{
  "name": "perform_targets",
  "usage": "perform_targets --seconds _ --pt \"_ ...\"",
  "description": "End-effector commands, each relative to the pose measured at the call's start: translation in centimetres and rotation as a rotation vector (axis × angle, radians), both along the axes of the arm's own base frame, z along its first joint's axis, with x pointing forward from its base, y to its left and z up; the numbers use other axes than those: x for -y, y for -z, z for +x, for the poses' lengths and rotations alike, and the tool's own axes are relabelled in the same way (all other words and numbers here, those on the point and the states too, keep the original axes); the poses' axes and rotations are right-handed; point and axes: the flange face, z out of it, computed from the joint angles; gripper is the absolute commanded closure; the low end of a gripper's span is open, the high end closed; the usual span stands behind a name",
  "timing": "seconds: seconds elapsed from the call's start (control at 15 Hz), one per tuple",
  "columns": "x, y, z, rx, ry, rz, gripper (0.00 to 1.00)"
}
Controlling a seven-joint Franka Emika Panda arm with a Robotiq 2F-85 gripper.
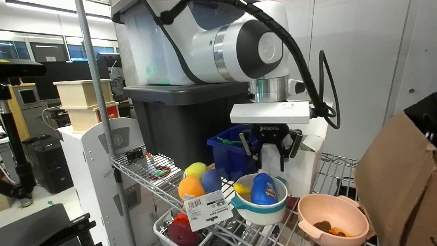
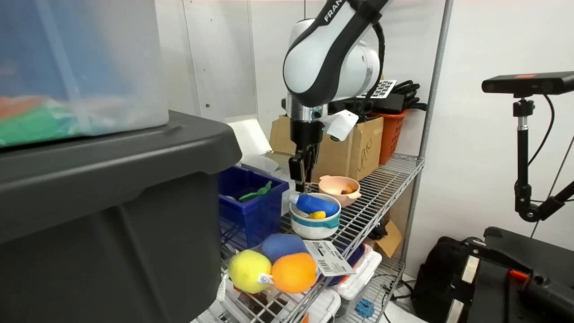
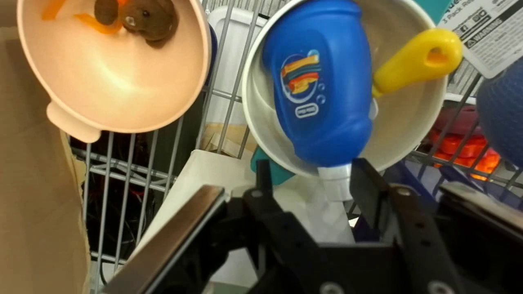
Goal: Pick up the bottle and put it in the bowl
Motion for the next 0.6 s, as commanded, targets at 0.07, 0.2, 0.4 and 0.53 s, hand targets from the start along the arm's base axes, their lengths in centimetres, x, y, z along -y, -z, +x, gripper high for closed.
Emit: perform_targets --seconds 0.07,0.2,0.4,0.53 --pt "1.0 -2.3 -0.5 0.018 -0.004 0.001 0.72" --pt "1.1 -2.6 -0.6 0.021 -0.006 0.001 0.72" --pt "0.7 -2.7 -1.5 0.011 -0.028 0.002 0.27" --pt "0.4 -2.6 -2.0 -0.001 -0.035 0.003 0.20"
